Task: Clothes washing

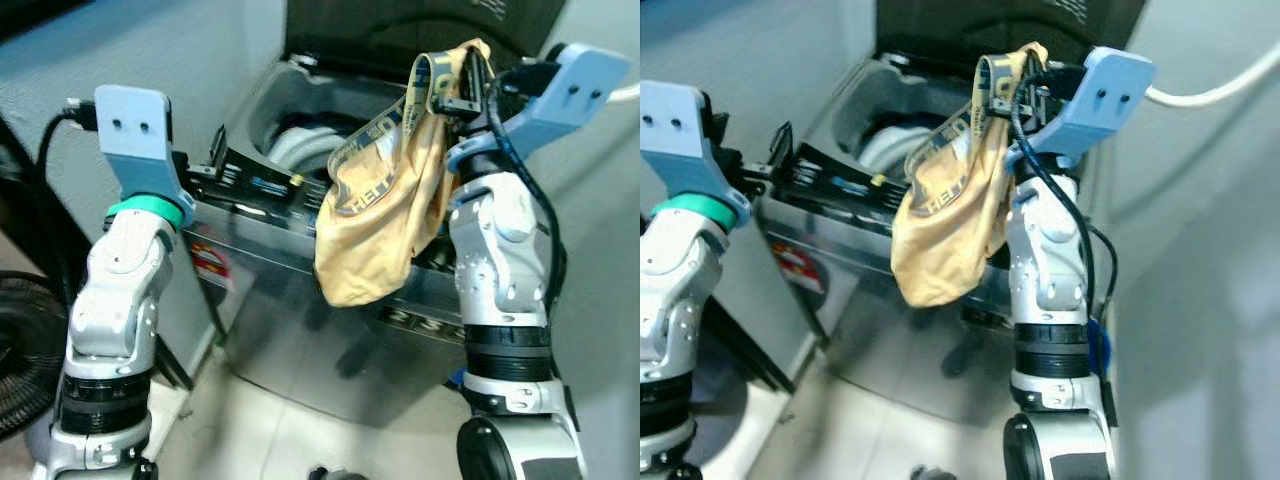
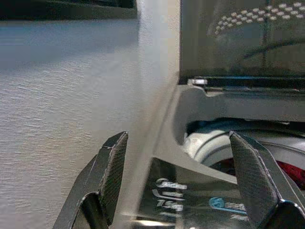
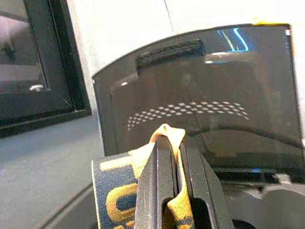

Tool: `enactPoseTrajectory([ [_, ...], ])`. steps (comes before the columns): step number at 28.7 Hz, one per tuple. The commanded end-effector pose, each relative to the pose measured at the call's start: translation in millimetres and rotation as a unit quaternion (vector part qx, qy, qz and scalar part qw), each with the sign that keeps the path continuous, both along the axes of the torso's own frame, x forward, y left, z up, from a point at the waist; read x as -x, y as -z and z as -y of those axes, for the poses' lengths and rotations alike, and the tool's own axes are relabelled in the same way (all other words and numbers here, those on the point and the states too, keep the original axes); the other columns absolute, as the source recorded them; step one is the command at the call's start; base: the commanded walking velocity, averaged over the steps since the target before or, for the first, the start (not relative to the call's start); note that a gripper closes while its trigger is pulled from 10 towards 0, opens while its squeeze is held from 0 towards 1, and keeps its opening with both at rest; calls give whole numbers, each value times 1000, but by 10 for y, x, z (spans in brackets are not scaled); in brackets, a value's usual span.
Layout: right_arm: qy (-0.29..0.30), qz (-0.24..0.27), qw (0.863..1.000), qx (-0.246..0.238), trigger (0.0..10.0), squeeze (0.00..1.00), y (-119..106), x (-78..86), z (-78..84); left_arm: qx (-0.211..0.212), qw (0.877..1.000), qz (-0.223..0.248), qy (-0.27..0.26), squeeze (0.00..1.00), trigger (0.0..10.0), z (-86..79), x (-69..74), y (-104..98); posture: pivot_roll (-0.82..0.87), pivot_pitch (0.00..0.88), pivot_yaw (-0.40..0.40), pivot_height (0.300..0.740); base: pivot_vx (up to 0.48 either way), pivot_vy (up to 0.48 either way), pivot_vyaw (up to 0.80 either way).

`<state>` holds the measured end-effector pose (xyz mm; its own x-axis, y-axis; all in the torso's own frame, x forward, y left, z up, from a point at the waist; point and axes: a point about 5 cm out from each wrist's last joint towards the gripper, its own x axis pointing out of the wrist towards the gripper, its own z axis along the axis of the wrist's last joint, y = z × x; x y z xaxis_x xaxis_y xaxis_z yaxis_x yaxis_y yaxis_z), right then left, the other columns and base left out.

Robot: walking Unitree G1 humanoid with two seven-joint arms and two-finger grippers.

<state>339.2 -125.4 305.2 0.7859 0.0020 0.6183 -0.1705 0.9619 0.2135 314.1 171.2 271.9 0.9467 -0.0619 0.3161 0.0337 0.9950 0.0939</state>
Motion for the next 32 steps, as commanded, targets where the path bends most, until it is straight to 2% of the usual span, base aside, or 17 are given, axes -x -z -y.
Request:
enactPoseTrajectory([
  [1,9,2,1000,-5,10000,0,1,6,56,-3,1000,-4,5,0,10000,27,2,15,87,35,33,731,0,0,-800],
  [8,6,8,1000,-5,10000,0,-13,11,47,-4,1000,4,3,0,10000,24,8,-2,89,37,33,731,0,0,-769],
  [12,-9,12,1000,4,10000,0,-15,21,-17,-5,1000,12,-1,0,10000,16,10,-24,91,38,31,731,459,0,0],
  [26,-7,12,1000,6,10000,0,-6,22,-11,-7,1000,10,0,0,10000,27,15,-11,87,42,29,731,460,0,0],
  [32,-5,11,1000,6,10000,0,-2,15,0,-2,1000,5,2,0,10000,38,14,1,90,41,27,731,0,0,0],
])
